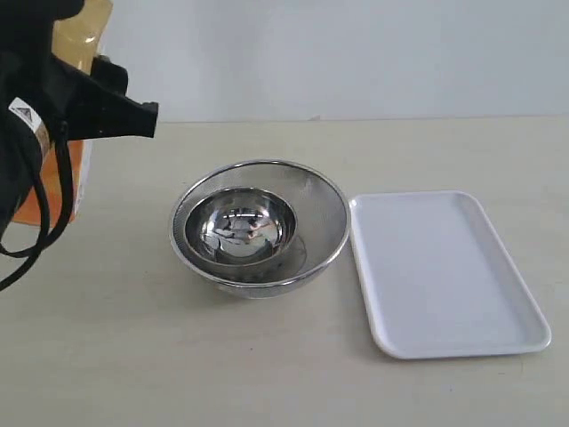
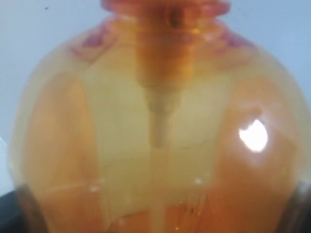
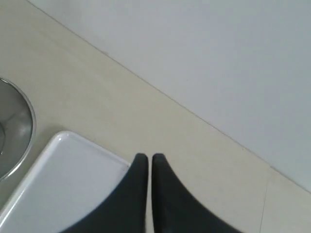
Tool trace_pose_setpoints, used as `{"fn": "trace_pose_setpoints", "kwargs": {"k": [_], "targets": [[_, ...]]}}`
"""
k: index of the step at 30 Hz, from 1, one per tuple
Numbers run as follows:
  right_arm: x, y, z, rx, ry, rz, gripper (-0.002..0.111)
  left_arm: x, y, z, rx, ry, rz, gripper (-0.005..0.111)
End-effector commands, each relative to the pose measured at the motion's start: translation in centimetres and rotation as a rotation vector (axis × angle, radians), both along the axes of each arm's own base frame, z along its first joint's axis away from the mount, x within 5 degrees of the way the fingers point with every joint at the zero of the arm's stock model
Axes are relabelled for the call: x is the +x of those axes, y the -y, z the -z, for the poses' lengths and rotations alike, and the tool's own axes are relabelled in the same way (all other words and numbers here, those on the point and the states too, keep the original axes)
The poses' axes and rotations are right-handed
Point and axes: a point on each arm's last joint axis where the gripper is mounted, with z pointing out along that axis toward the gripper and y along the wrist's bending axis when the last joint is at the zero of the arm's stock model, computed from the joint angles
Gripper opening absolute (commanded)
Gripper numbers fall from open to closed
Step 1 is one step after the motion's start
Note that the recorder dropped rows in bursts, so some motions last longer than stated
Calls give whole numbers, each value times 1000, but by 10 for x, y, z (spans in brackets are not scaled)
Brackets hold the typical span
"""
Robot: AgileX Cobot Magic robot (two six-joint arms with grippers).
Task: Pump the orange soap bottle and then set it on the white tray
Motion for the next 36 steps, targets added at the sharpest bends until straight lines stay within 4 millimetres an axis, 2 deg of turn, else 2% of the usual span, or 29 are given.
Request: {"fn": "trace_pose_setpoints", "kwargs": {"k": [1,5,10,15,27,36], "targets": [[-26,28,2,41,51,76,0,-13,23,-27,22,81,133,5],[-47,44,11,81,83,122,0,-20,47,-40,-37,72,280,5],[-85,58,19,161,130,165,0,-26,72,-59,-130,49,470,5],[-121,70,31,226,150,199,0,-27,100,-64,-173,-11,666,5],[-212,99,75,324,239,220,0,-6,182,-50,-182,-104,874,5],[-278,130,96,326,363,291,0,17,239,-21,-207,-152,916,5]]}}
